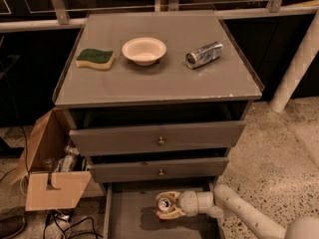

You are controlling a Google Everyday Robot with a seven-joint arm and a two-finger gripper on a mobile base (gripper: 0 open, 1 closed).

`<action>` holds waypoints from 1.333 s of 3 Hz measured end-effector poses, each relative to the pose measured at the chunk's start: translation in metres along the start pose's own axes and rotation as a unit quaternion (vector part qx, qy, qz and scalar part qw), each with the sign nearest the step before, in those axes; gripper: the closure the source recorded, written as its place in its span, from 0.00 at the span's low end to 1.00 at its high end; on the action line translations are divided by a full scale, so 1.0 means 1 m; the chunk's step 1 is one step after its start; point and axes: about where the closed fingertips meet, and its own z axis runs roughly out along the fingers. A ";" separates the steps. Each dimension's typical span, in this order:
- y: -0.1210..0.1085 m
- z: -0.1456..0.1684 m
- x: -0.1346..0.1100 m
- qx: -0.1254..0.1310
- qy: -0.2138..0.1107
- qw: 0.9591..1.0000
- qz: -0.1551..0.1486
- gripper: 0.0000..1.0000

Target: Pick coke can from bottom drawer and place on counter

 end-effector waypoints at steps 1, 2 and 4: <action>0.010 -0.009 -0.031 -0.001 -0.003 1.000 -0.001 1.00; 0.029 -0.026 -0.069 0.003 -0.012 1.000 -0.021 1.00; 0.032 -0.020 -0.082 0.006 -0.016 1.000 -0.006 1.00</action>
Offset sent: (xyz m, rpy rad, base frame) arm -0.0330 -0.0380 0.1242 0.0398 -0.0969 -0.0228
